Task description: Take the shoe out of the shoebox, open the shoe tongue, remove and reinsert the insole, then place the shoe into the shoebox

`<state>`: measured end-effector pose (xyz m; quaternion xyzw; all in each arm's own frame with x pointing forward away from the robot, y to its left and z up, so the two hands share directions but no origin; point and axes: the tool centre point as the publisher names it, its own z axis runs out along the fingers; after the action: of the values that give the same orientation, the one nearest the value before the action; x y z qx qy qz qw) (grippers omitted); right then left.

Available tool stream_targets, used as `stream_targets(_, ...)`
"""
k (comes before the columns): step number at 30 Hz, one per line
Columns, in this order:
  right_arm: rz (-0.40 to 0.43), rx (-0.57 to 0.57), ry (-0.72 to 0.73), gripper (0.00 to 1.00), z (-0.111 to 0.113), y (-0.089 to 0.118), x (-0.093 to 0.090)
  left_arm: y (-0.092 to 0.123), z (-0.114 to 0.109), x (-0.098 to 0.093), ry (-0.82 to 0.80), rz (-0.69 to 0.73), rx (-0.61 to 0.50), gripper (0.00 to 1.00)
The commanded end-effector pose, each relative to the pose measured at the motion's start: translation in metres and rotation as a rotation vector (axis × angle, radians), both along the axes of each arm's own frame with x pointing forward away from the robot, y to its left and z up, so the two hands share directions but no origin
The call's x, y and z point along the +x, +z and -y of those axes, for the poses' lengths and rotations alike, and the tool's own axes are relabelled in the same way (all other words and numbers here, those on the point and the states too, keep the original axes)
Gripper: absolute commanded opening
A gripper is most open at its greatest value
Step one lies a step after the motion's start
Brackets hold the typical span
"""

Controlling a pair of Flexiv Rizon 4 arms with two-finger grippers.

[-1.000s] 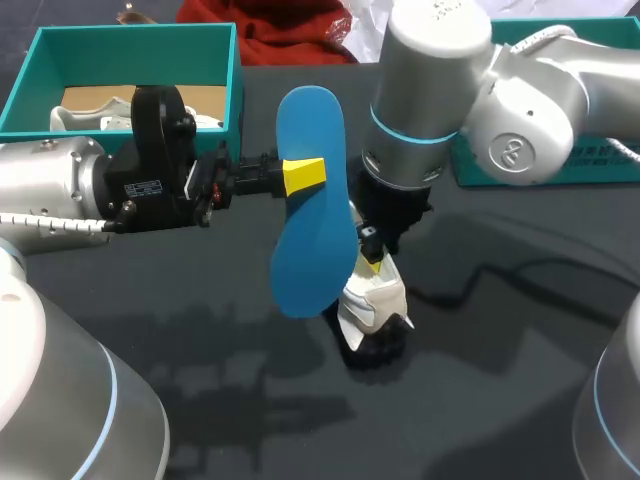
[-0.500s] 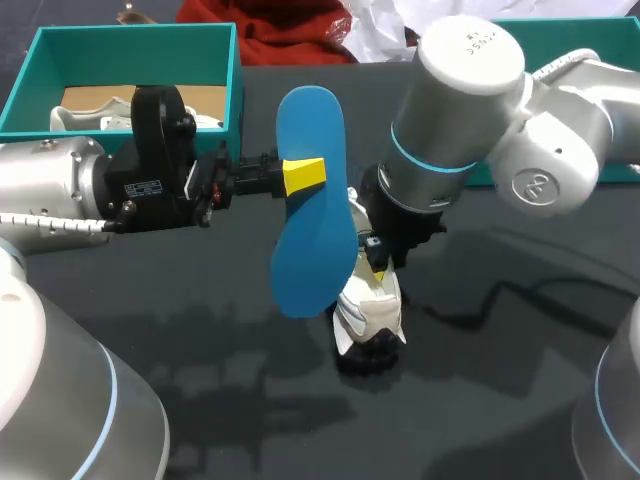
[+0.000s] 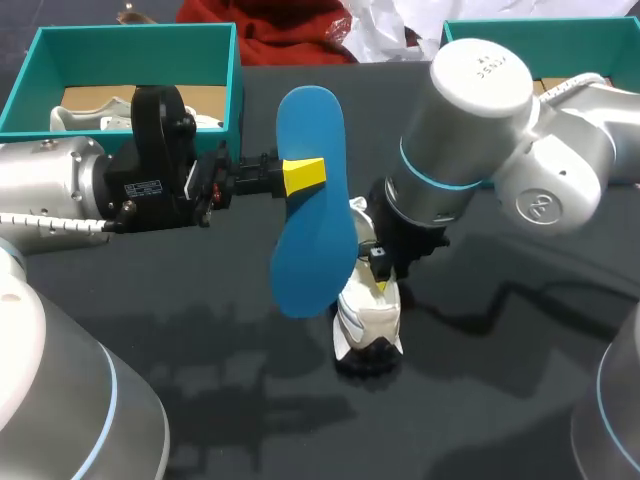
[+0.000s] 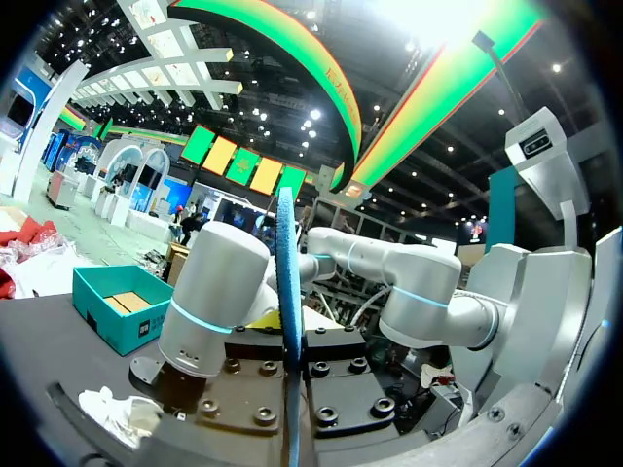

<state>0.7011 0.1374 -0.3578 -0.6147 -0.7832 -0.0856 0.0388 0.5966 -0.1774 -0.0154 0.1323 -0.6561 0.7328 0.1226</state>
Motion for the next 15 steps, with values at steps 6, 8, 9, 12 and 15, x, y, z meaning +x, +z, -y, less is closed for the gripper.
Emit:
stream_targets(6,-0.016,0.014,-0.047,0.0,-0.002,-0.02,0.001,0.006,0.007,-0.005,0.017,-0.001,0.002,0.0)
stream_targets(8,-0.016,0.013,-0.059,0.0,-0.002,-0.023,0.0,0.006,0.007,-0.005,0.017,-0.001,0.002,0.0)
stream_targets(9,-0.018,0.012,-0.065,0.0,-0.001,-0.024,-0.001,0.006,0.007,-0.005,0.017,-0.001,0.002,0.0)
stream_targets(12,-0.018,0.011,-0.077,0.0,-0.002,-0.027,-0.002,0.006,0.007,-0.005,0.017,-0.001,0.002,0.0)
stream_targets(15,-0.022,0.012,-0.081,0.0,-0.002,-0.031,-0.003,0.006,0.007,-0.005,0.017,-0.001,0.002,0.0)
